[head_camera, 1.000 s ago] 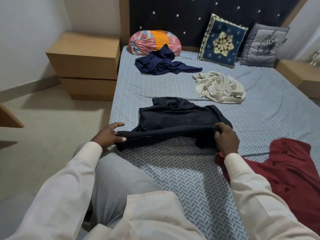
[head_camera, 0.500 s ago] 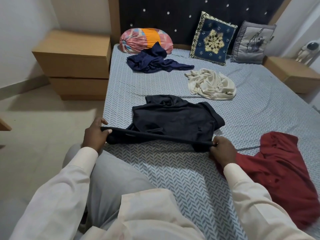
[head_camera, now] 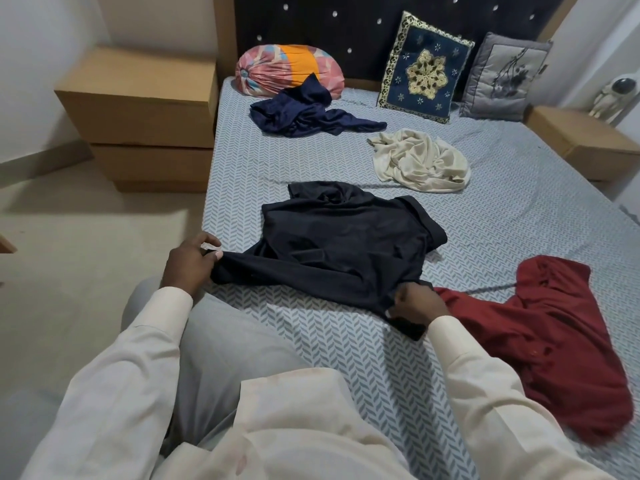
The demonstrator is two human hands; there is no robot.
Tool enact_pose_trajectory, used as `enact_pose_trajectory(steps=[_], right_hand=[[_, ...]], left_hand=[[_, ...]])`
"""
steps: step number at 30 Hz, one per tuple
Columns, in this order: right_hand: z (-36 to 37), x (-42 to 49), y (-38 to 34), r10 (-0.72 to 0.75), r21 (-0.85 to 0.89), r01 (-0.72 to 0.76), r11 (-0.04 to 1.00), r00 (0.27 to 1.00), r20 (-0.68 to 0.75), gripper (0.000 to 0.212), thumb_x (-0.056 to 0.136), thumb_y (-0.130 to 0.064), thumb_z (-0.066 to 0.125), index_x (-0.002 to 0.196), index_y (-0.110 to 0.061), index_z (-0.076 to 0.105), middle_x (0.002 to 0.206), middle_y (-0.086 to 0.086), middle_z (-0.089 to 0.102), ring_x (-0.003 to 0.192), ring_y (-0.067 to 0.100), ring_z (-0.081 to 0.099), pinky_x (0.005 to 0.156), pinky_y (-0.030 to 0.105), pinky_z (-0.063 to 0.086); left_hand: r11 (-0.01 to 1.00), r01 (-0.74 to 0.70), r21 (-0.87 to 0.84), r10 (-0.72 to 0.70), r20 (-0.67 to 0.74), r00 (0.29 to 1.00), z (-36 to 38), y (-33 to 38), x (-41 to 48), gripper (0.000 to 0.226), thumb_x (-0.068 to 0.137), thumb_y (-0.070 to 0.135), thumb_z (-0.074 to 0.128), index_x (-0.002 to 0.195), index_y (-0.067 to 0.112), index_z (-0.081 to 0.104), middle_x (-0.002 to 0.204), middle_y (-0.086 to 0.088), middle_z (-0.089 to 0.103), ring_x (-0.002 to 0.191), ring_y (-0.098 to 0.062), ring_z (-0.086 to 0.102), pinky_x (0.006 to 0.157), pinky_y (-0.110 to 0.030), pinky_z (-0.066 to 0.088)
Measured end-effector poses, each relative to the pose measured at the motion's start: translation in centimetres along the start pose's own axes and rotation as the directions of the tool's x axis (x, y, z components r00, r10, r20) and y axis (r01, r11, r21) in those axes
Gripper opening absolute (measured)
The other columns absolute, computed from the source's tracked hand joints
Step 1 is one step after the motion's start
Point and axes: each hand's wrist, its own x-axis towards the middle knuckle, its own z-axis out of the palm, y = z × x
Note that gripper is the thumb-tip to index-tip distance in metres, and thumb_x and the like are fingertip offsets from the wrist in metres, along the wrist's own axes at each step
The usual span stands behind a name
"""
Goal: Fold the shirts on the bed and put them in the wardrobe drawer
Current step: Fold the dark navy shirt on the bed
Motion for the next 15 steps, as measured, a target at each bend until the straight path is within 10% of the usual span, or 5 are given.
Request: enact_pose_trajectory(steps=[6,15], right_hand=[[2.6,-0.3,-3.2,-0.216,0.057,0.223,0.973,0.969,-0.119,0.023,0.073,-0.028,0.070,0.094,-0.028,0.061,0.099,-0.001,0.066,0.093,0.024,0.064,0.074,0.031,0.048],[1.3,0.3,-3.3,-0.075,0.193,0.171,0.966,0.902,-0.425,0.009,0.082,-0.023,0.057,0.091,-0.020,0.058,0.093,0.010,0.069,0.089,0.034,0.064,0.071,0.036,0.046]], left_hand=[[0.959,0.116,-0.260,-0.122,-0.006,0.993,-0.4,0.1,-0.1,0.018,0.086,0.008,0.068,0.098,0.013,0.056,0.074,-0.019,0.068,0.052,-0.021,0.063,0.052,-0.029,0.055],[0.923,0.096,-0.373,-0.091,0.031,0.995,-1.3,-0.2,-0.3,0.004,0.084,0.006,0.072,0.088,0.007,0.070,0.081,-0.018,0.071,0.066,-0.023,0.067,0.071,-0.035,0.060]])
